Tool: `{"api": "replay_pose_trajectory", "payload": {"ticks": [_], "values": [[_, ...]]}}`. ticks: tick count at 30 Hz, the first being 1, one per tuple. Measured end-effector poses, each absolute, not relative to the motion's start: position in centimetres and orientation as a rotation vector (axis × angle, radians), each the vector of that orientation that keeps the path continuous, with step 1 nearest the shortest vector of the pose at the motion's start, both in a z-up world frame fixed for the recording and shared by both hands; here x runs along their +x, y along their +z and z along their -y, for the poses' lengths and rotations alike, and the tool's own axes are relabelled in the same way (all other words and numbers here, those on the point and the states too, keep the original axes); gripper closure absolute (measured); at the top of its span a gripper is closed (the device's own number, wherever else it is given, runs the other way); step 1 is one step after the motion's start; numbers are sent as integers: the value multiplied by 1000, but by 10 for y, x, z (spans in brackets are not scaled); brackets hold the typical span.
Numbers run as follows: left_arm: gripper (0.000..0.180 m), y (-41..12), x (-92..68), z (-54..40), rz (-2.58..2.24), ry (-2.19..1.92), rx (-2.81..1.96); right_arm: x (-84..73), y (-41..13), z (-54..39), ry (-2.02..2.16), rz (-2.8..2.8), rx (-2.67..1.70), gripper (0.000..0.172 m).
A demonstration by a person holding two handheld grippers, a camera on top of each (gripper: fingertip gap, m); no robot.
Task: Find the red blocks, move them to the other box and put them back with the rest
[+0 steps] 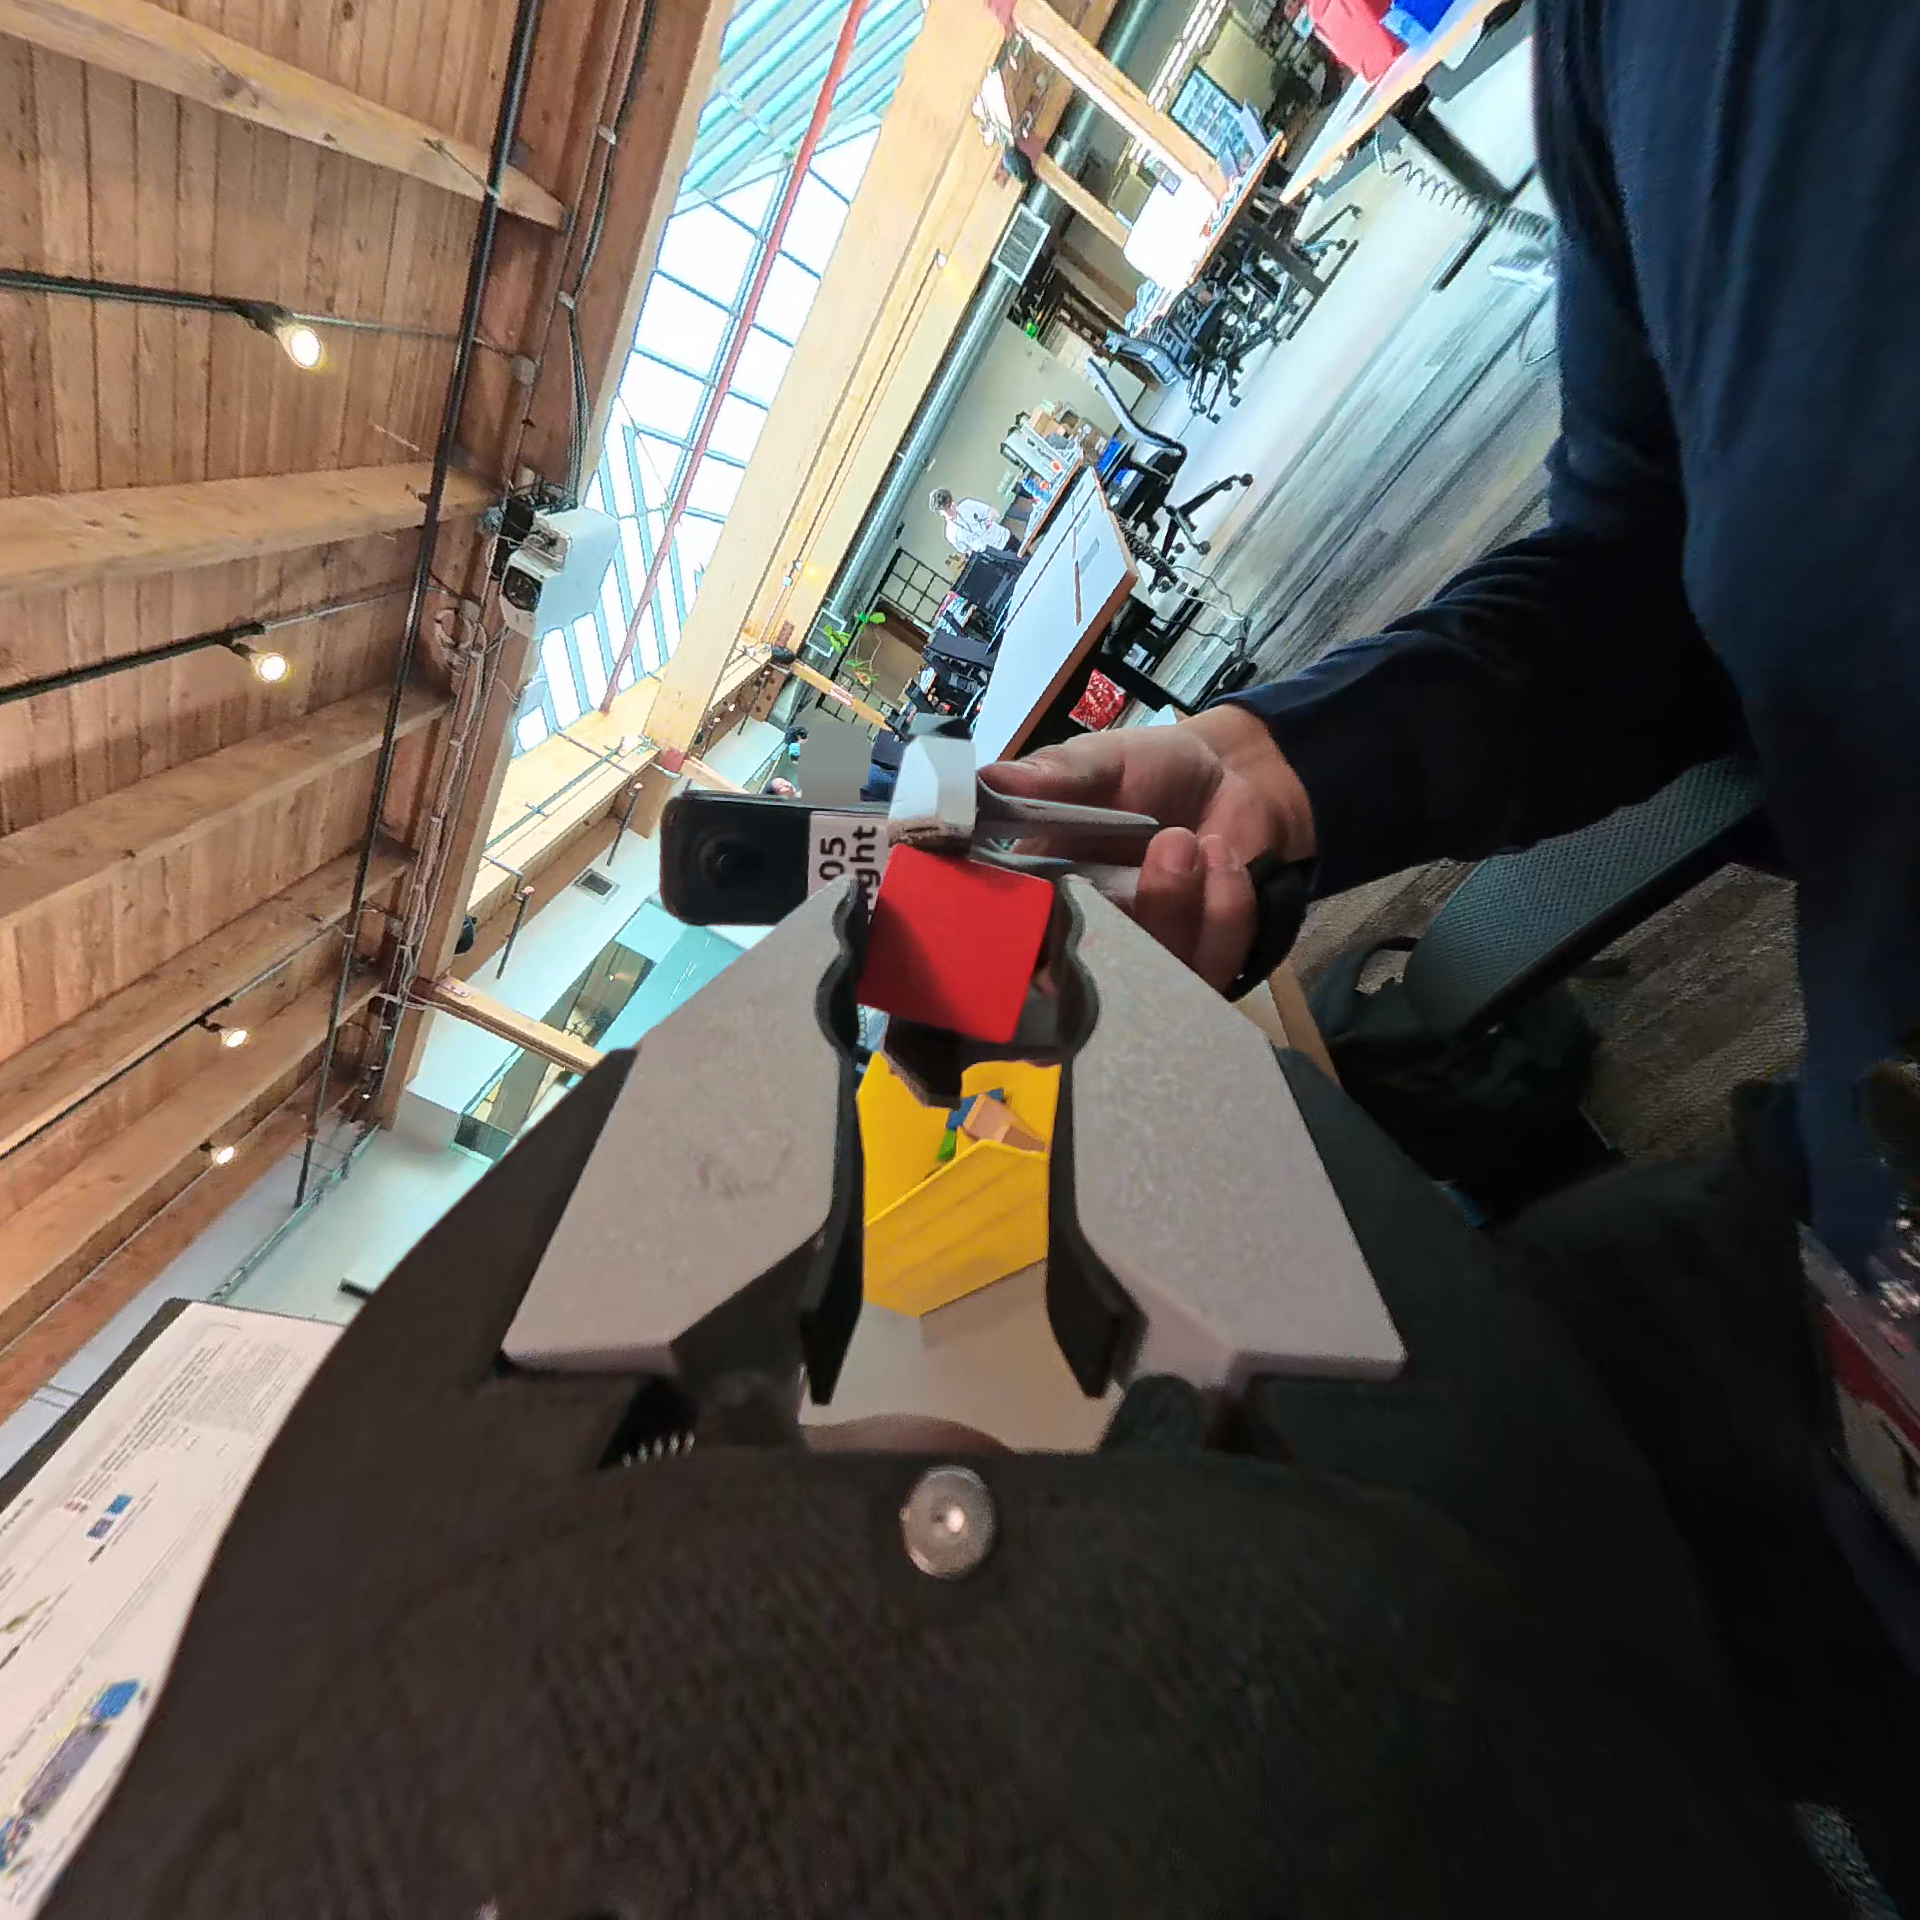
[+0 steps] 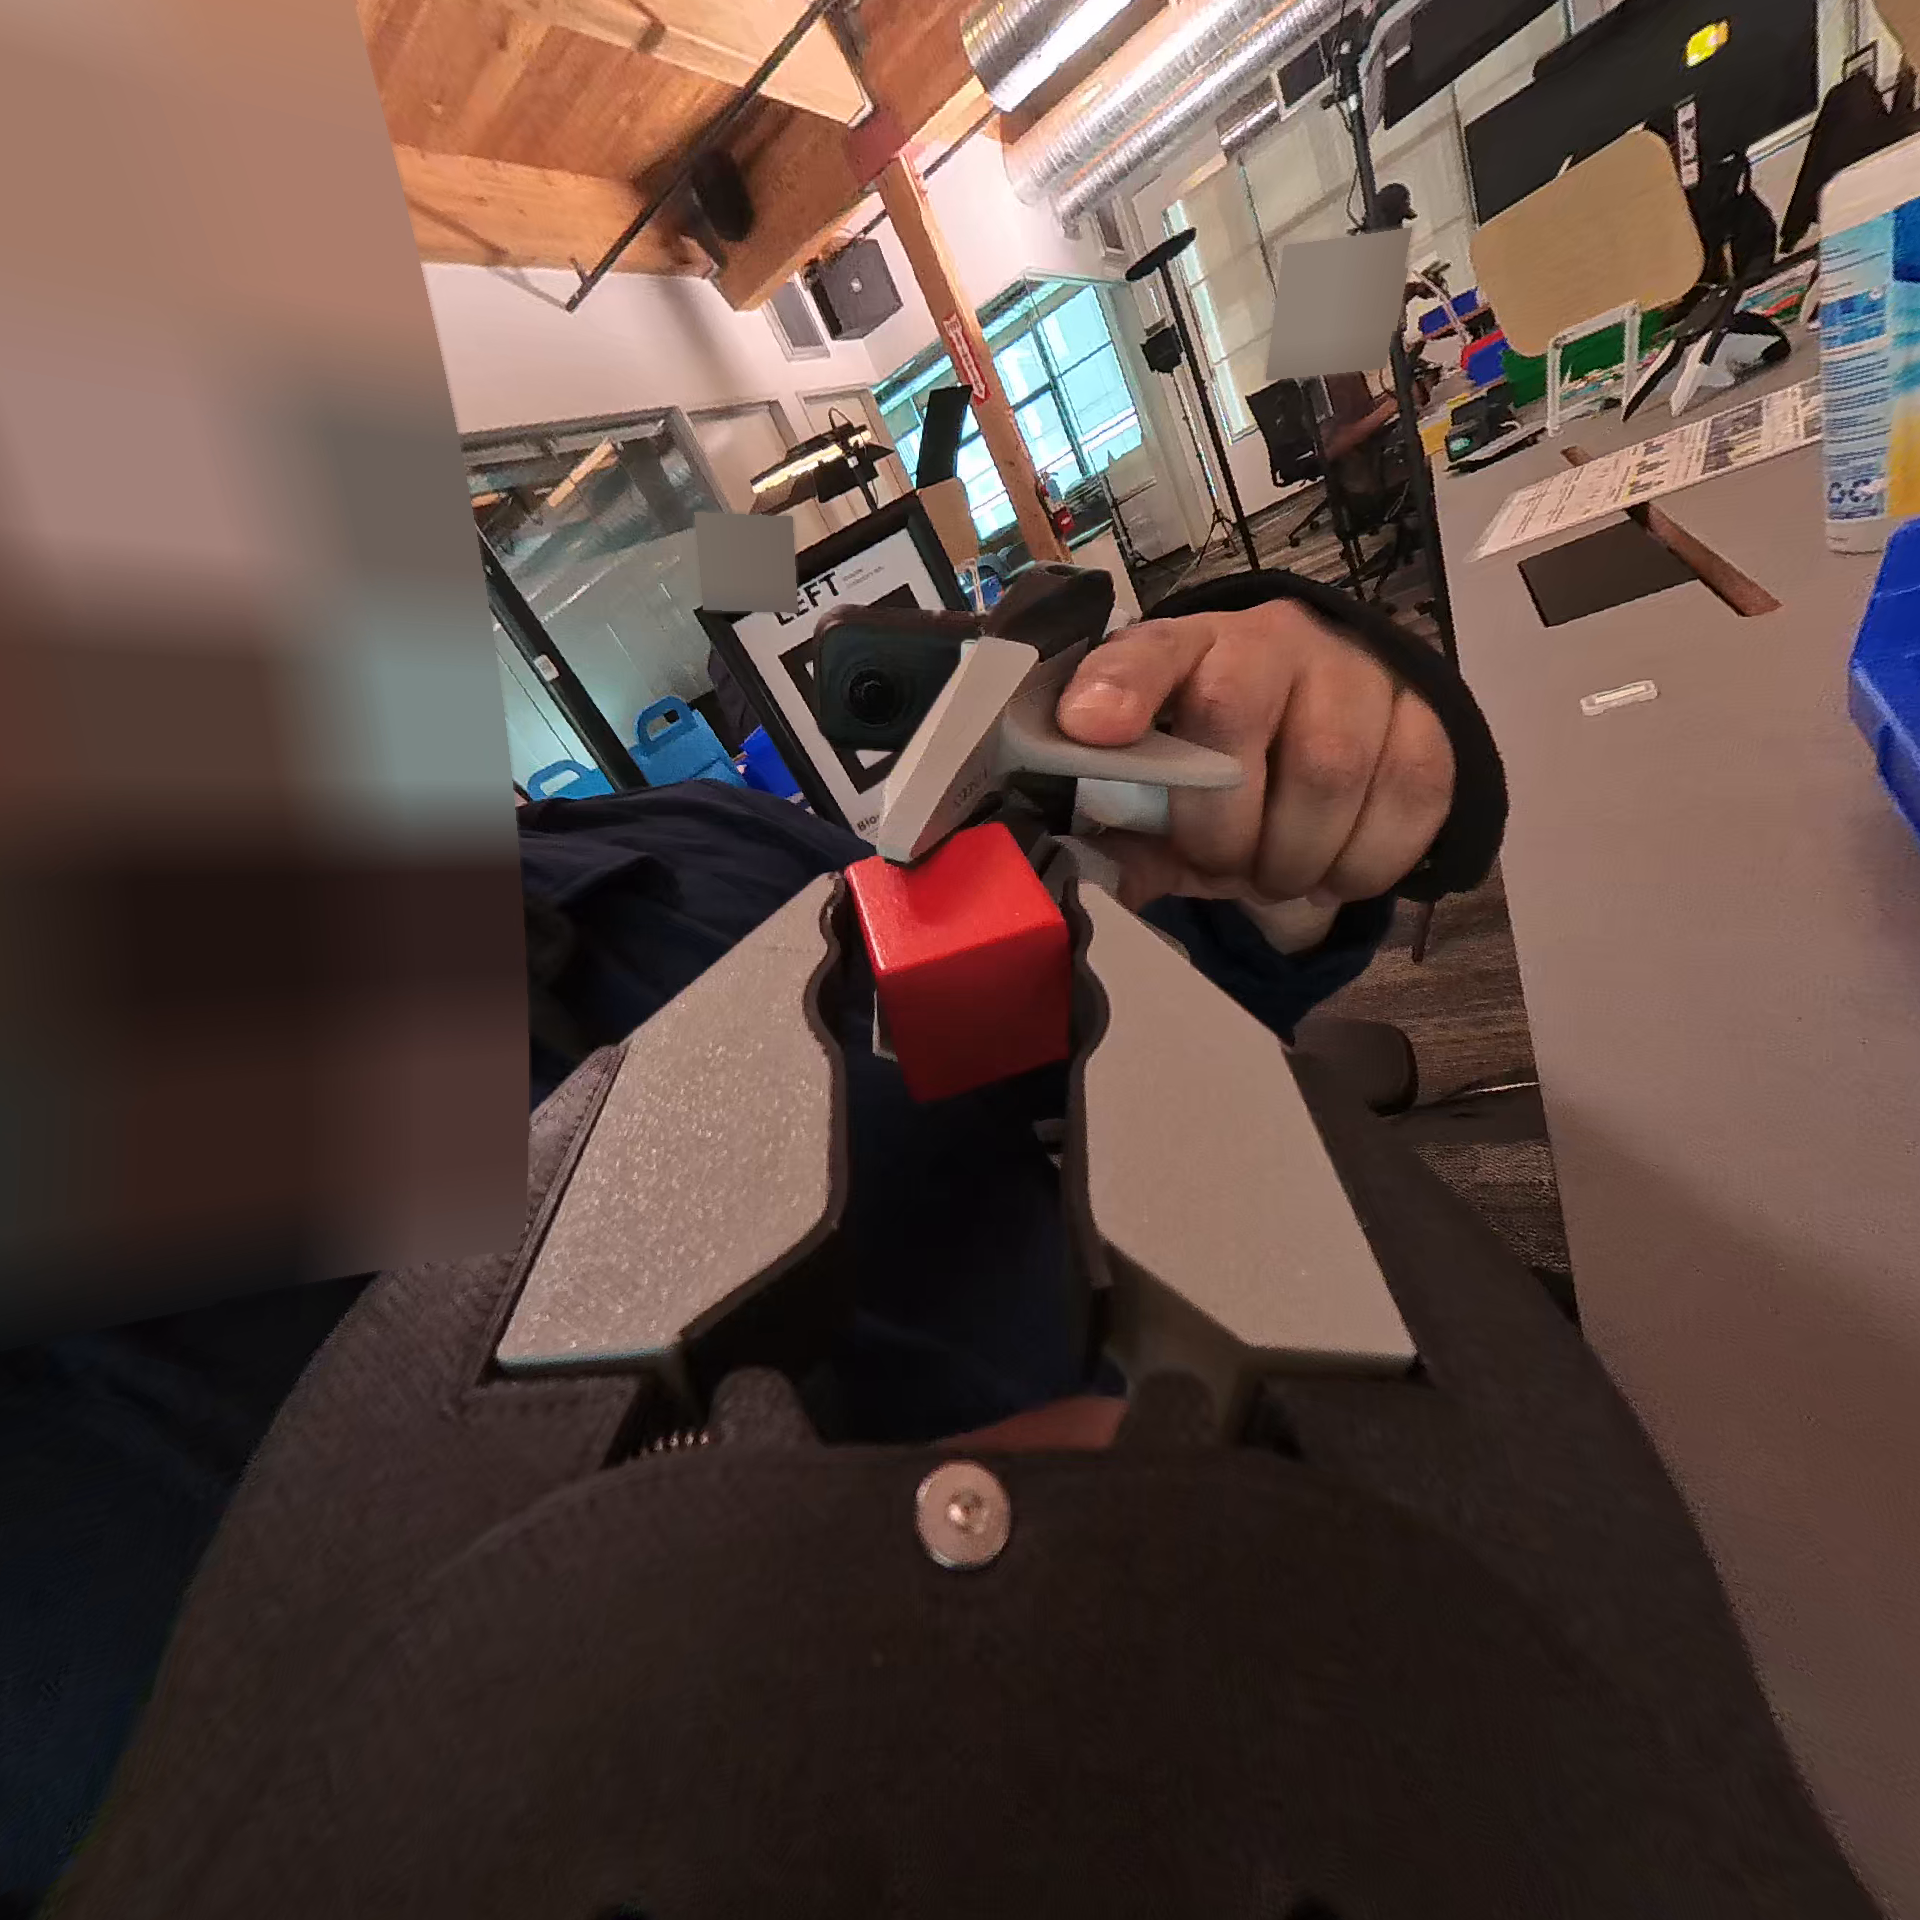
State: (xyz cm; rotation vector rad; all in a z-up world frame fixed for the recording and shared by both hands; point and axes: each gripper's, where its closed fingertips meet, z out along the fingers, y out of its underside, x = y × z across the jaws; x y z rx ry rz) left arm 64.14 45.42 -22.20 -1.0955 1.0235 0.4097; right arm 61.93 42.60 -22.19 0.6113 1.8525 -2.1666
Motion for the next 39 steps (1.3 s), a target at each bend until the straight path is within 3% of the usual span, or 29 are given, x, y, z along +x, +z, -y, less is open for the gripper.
{"api": "replay_pose_trajectory", "payload": {"ticks": [14, 18, 20, 22, 24, 28, 32, 33, 39], "values": [[154, -210, 591, -463, -822, 608, -1173, 584, -205, -489, -2410, -1965, 988, 139], [157, -197, 543, -465, -645, 776, -1283, 562, -205, -585, -2499, -2254, 1561, 139], [158, -192, 511, -463, -501, 827, -1358, 559, -217, -663, -2300, -2473, 2138, 140], [157, -189, 477, -458, -333, 843, -1431, 570, -237, -737, -1846, -2592, 2697, 139], [157, -190, 445, -451, -162, 815, -1482, 584, -265, -785, -1425, -2550, 2980, 139], [157, -202, 404, -437, 47, 700, -1567, 585, -320, -819, -1136, -2364, 3038, 139], [157, -206, 374, -415, 167, 742, -1602, 600, -353, -848, -524, -2313, 3184, 146], [157, -208, 364, -406, 206, 768, -1618, 602, -349, -848, -496, -2318, 3202, 149], [154, -239, 306, -350, 406, 794, -1755, 594, -302, -814, -908, -2435, 3150, 135]]}}
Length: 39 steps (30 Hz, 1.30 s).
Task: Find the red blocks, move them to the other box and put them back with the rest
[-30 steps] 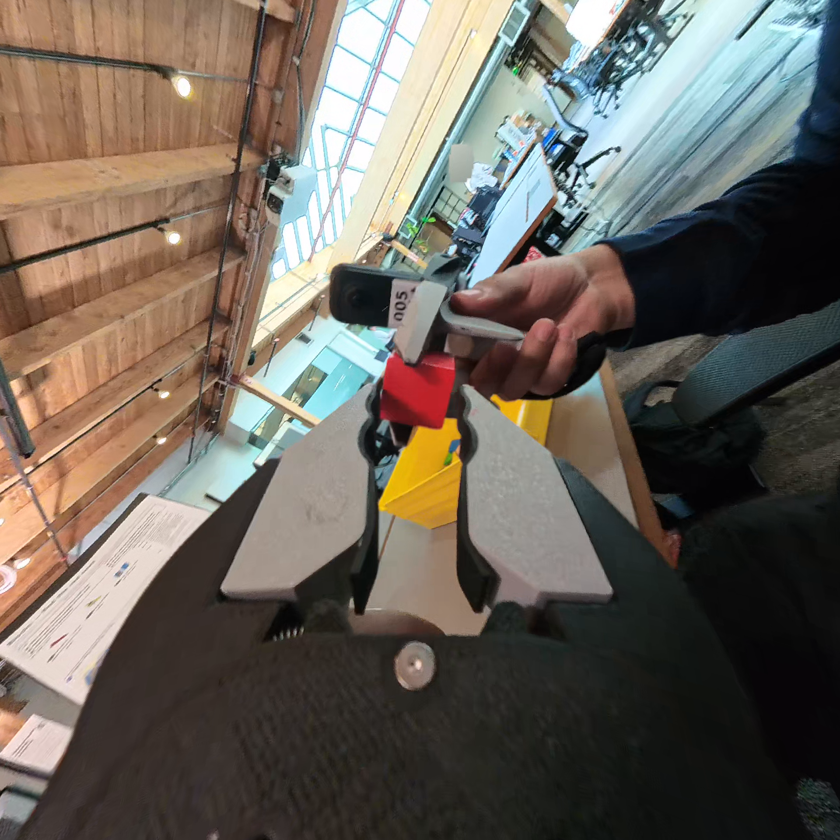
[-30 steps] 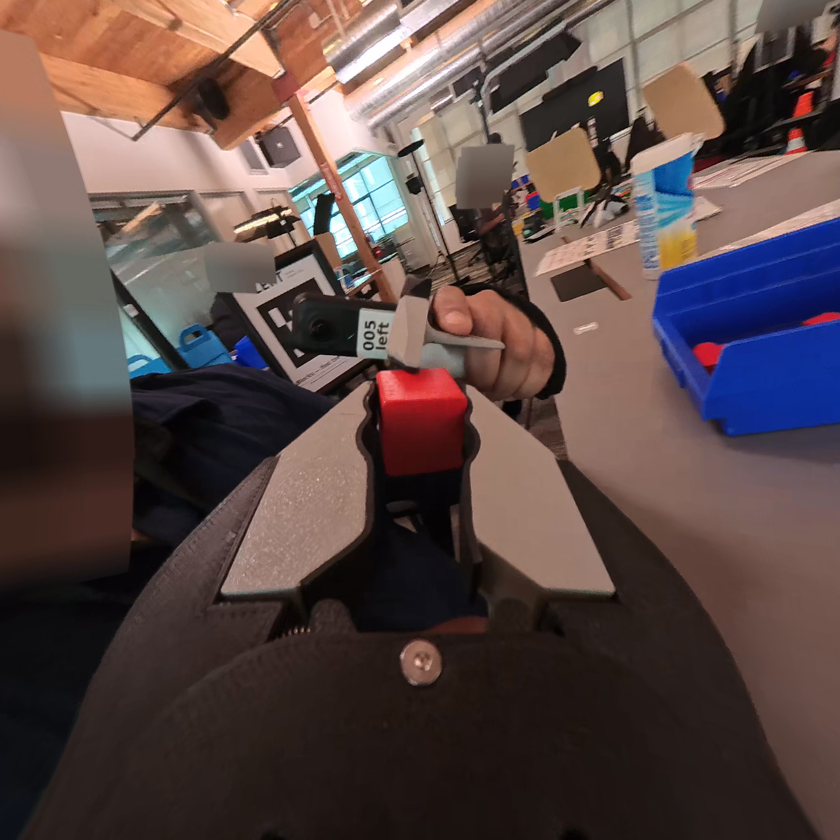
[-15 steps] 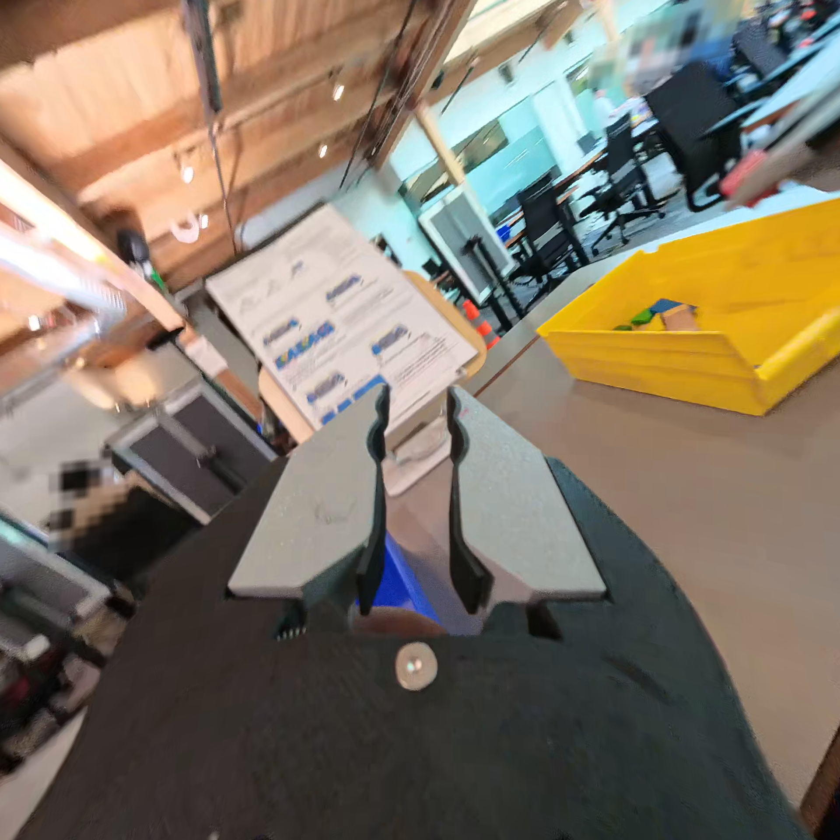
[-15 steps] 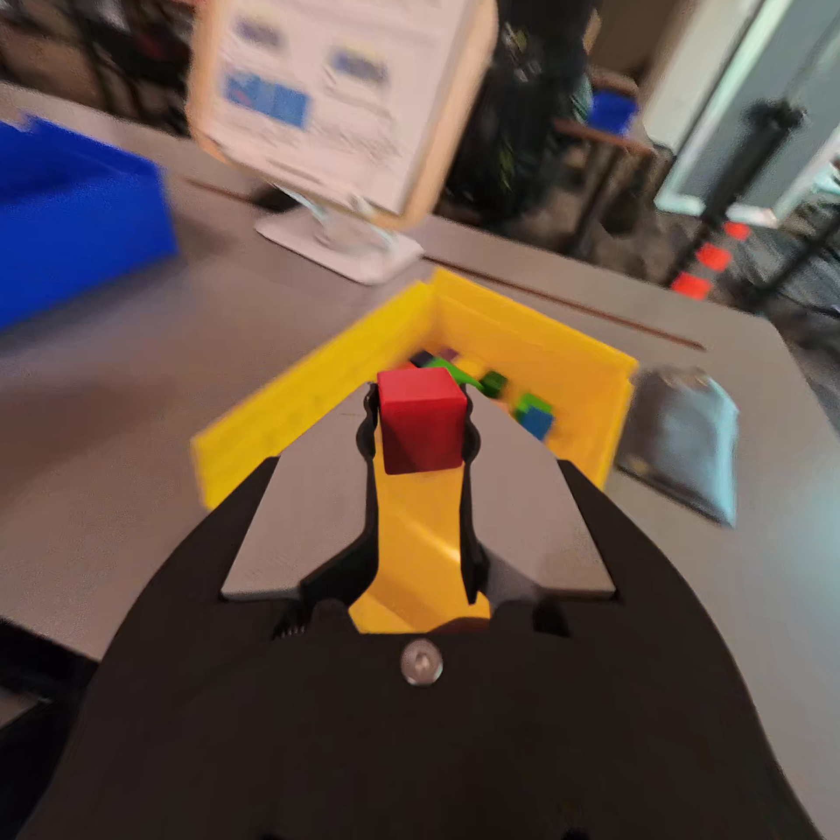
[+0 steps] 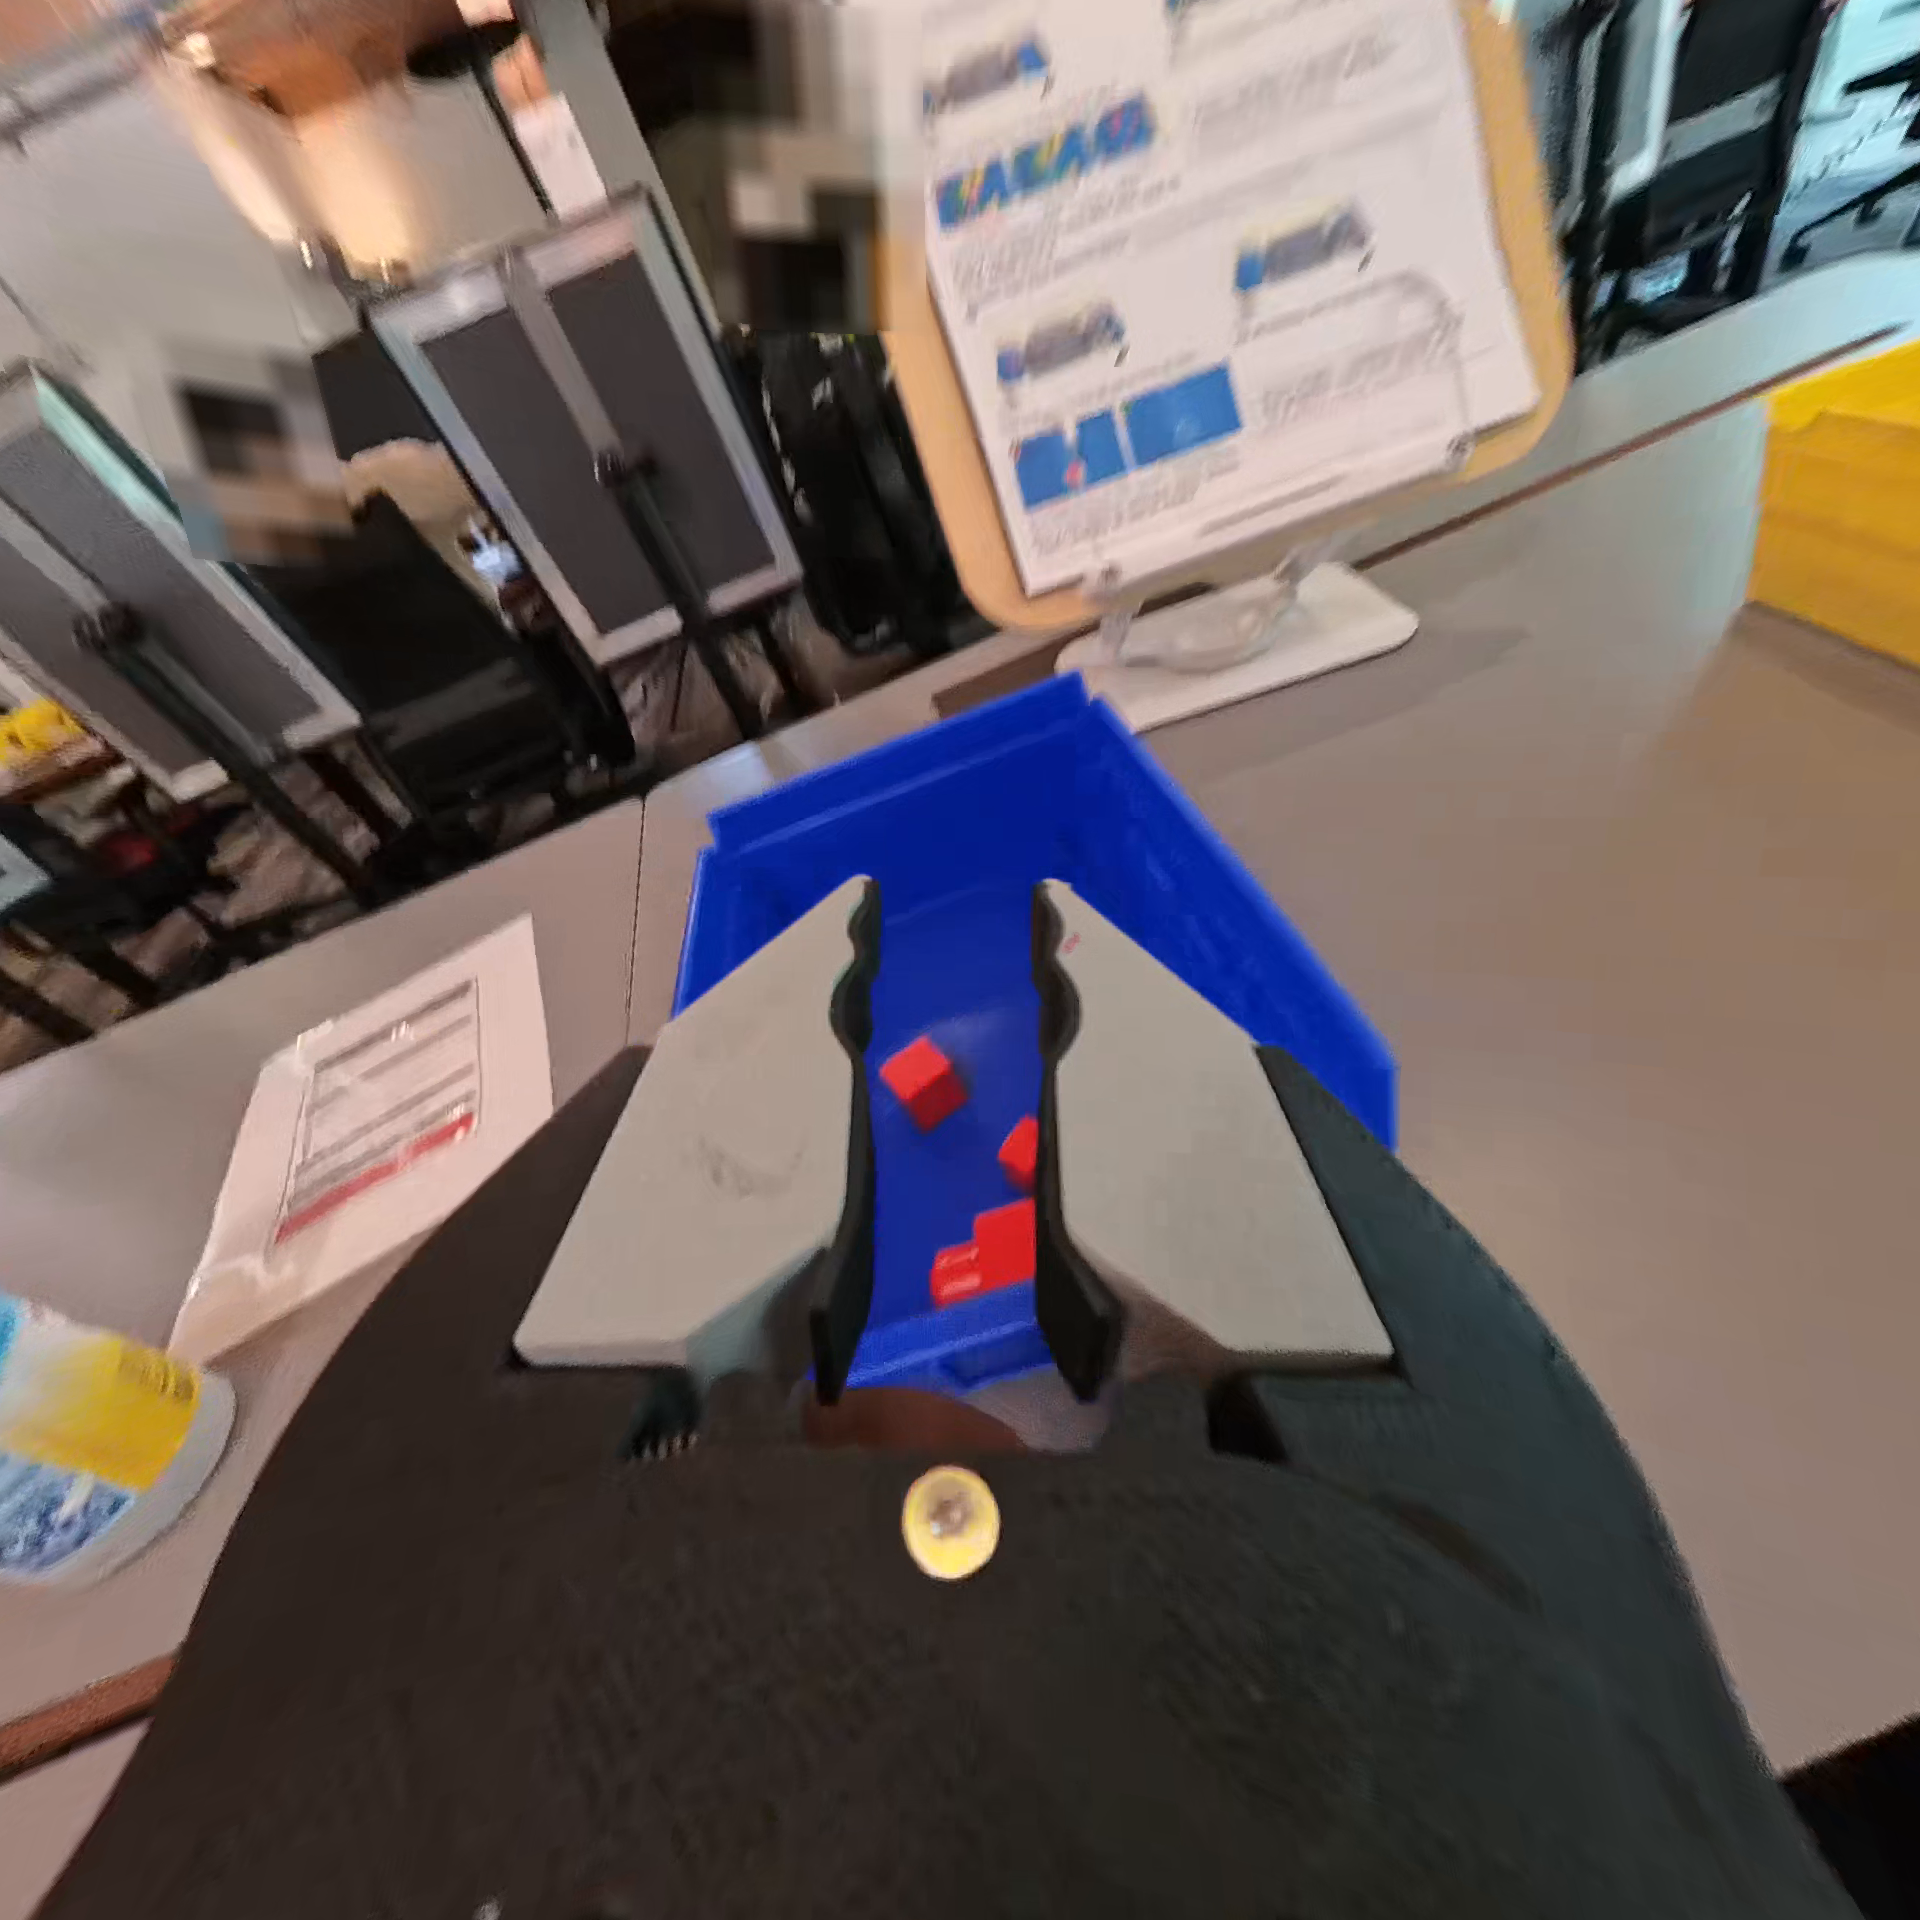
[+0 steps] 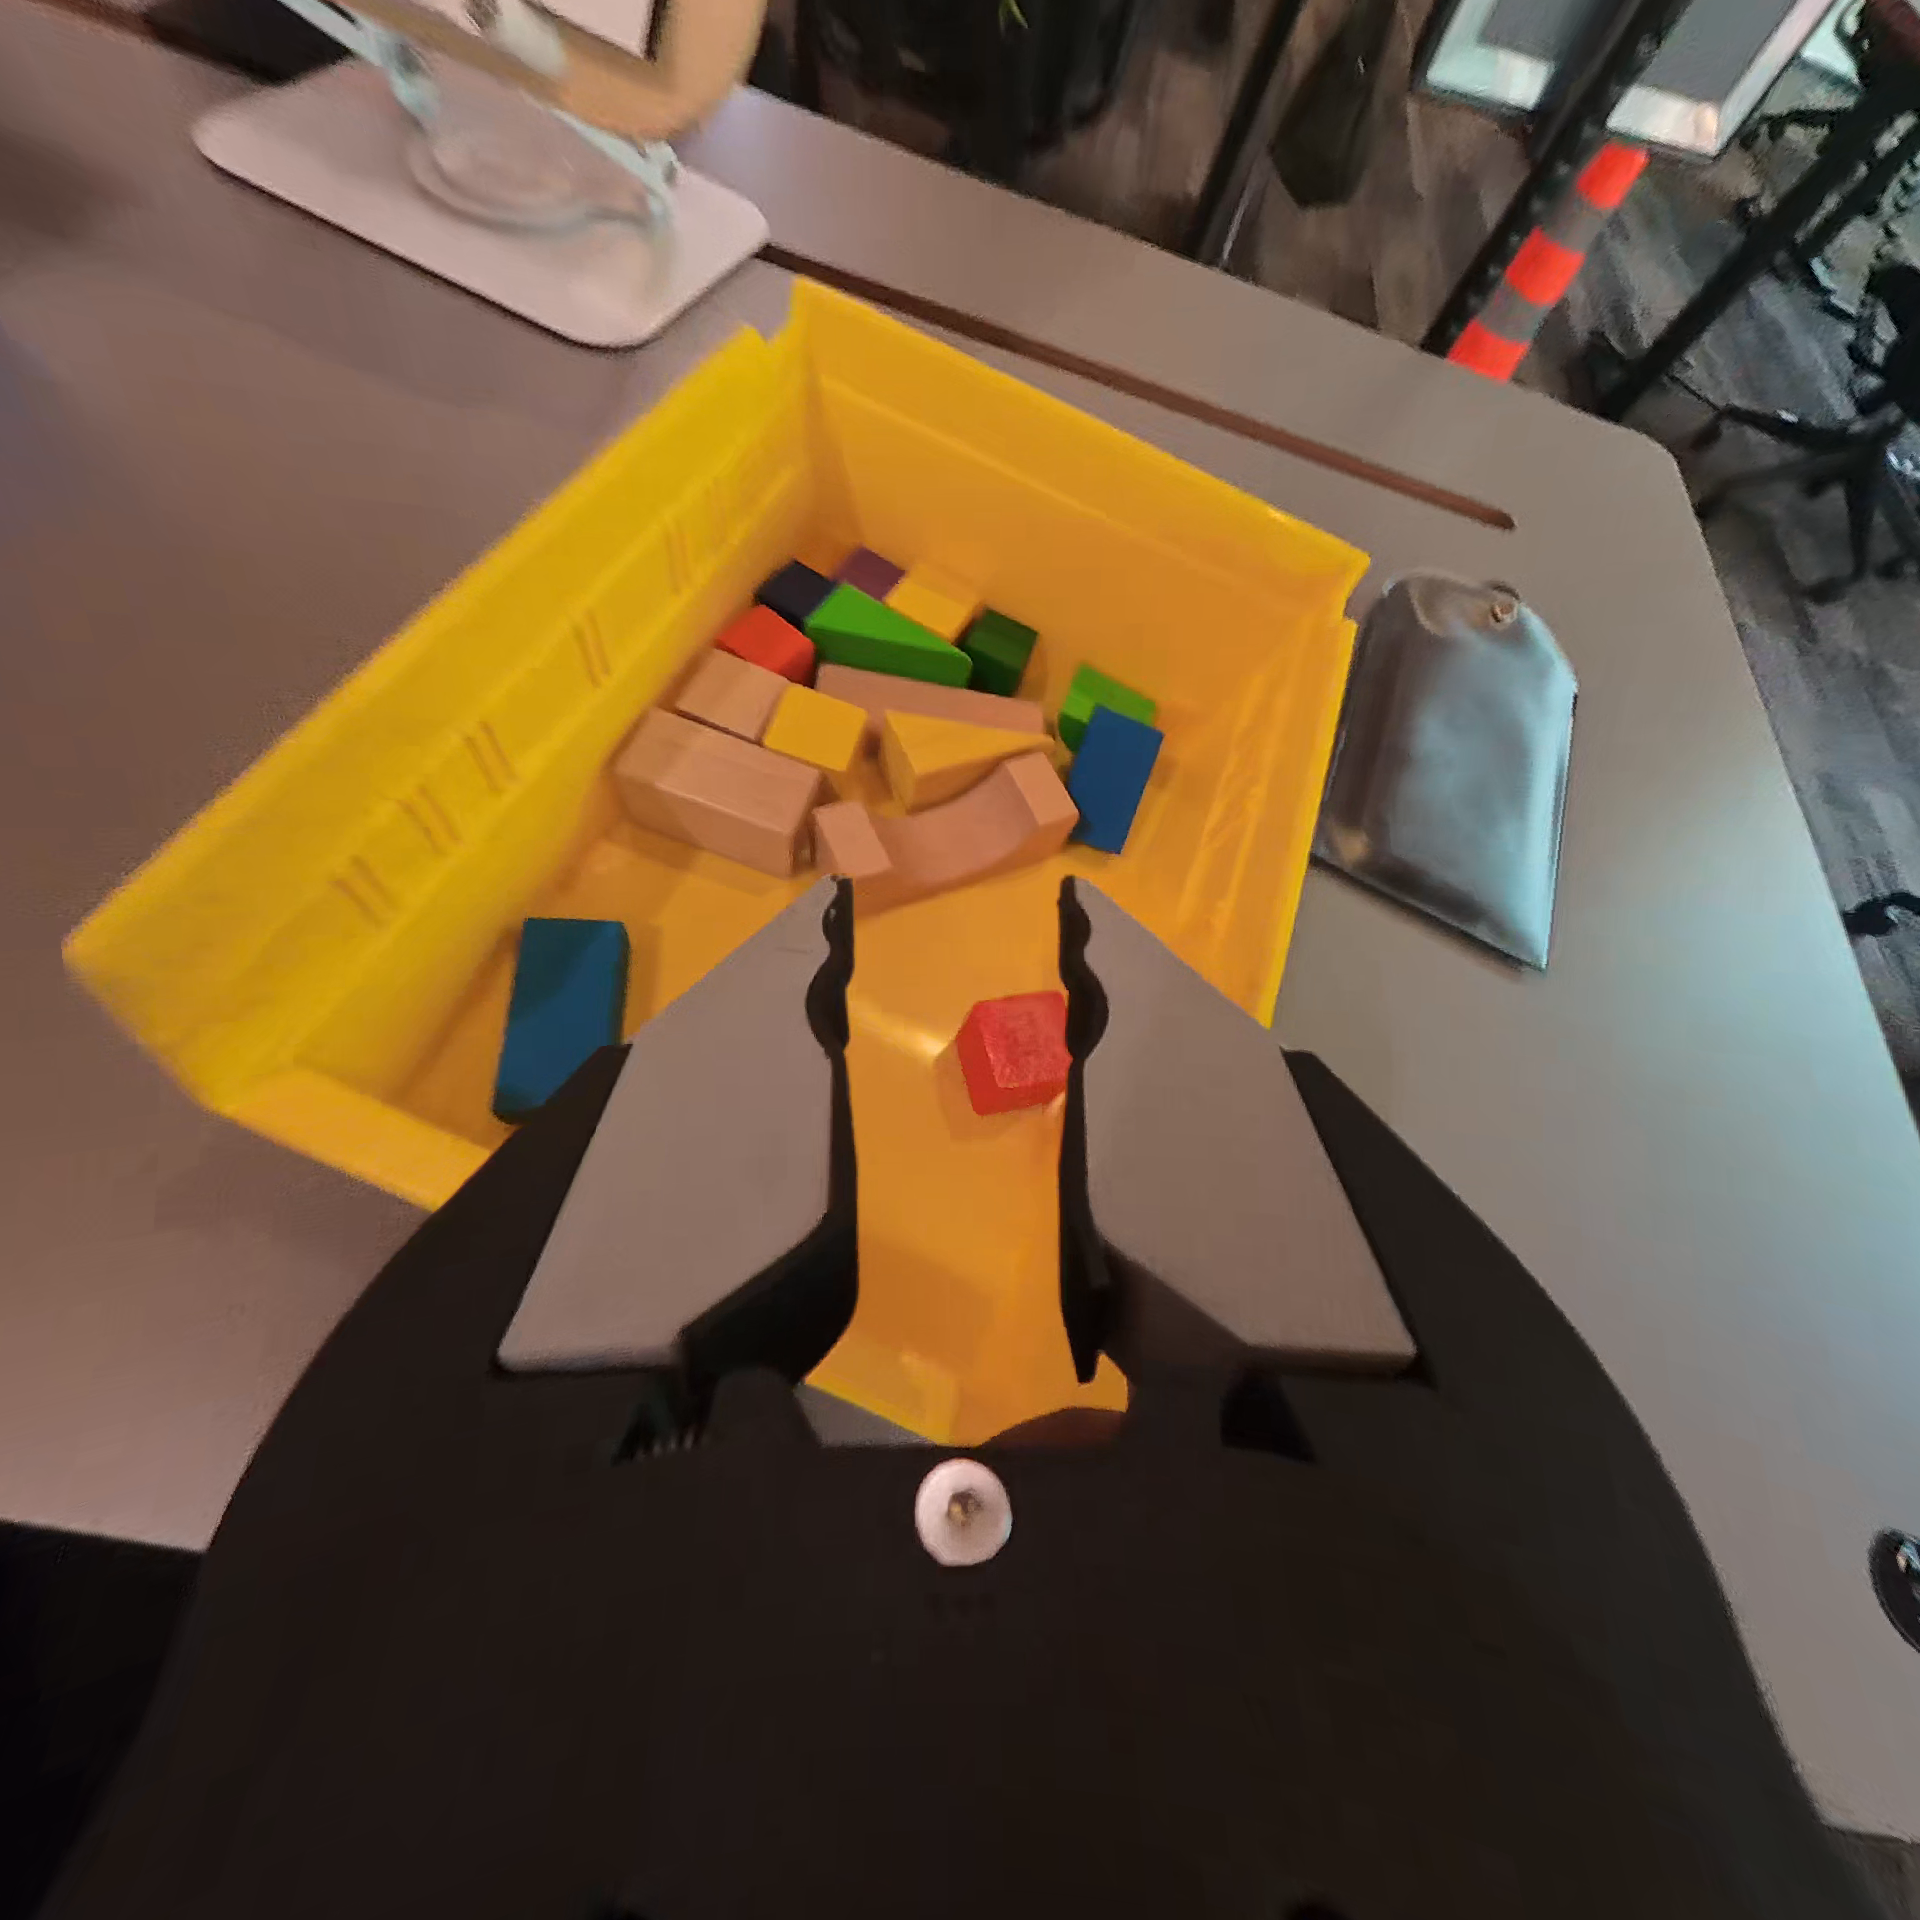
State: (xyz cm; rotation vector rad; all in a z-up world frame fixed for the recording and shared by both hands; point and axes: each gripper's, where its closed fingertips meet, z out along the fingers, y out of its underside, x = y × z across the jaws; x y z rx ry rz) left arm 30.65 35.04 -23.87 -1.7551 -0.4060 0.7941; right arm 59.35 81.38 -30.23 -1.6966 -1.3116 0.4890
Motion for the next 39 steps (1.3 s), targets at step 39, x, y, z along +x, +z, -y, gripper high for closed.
{"api": "replay_pose_trajectory", "payload": {"ticks": [39], "values": [[161, -301, 283, -411, -93, 1141, -1996, 574, -275, -744, 787, 1434, -1501, 134]]}}
